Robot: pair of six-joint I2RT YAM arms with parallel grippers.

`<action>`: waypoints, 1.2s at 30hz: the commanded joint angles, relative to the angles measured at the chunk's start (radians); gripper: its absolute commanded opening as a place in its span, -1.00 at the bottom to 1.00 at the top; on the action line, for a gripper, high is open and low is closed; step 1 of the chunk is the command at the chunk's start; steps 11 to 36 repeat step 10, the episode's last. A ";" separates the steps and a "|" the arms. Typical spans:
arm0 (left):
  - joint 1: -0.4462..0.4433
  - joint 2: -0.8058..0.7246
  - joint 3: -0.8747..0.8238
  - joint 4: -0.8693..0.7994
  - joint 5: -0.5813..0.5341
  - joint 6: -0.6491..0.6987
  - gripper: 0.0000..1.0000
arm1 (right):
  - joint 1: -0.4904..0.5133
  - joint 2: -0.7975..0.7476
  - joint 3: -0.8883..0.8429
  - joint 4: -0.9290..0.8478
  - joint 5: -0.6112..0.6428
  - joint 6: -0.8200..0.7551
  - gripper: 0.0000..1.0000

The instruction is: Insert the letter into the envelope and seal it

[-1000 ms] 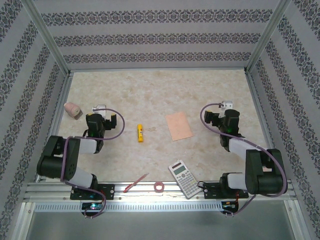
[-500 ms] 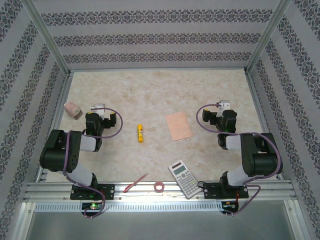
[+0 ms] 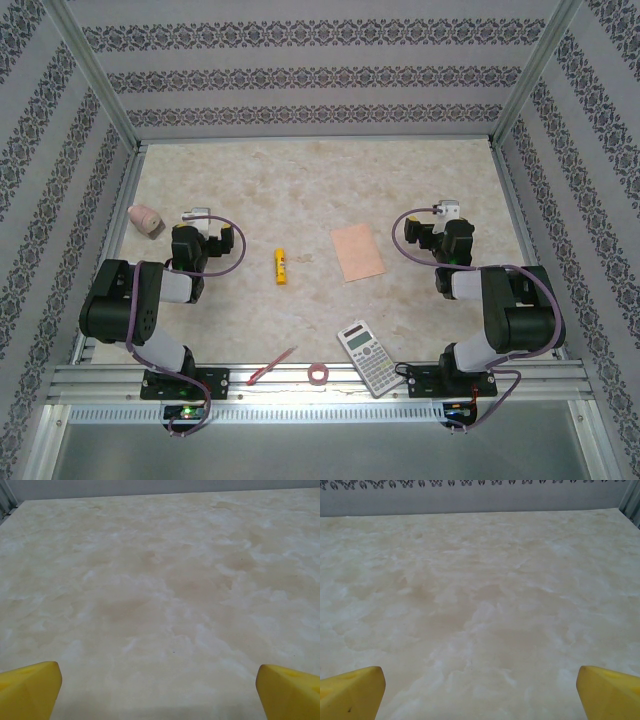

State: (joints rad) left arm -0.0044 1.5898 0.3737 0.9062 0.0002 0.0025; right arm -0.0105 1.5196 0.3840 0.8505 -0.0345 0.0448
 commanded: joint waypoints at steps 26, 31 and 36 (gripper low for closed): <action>0.014 0.000 0.014 0.036 0.014 -0.009 0.99 | 0.007 -0.008 0.005 0.036 -0.008 -0.020 0.96; 0.014 0.000 0.014 0.036 0.014 -0.009 0.99 | 0.007 -0.008 0.005 0.036 -0.008 -0.020 0.96; 0.014 0.000 0.014 0.036 0.014 -0.009 0.99 | 0.007 -0.008 0.005 0.036 -0.008 -0.020 0.96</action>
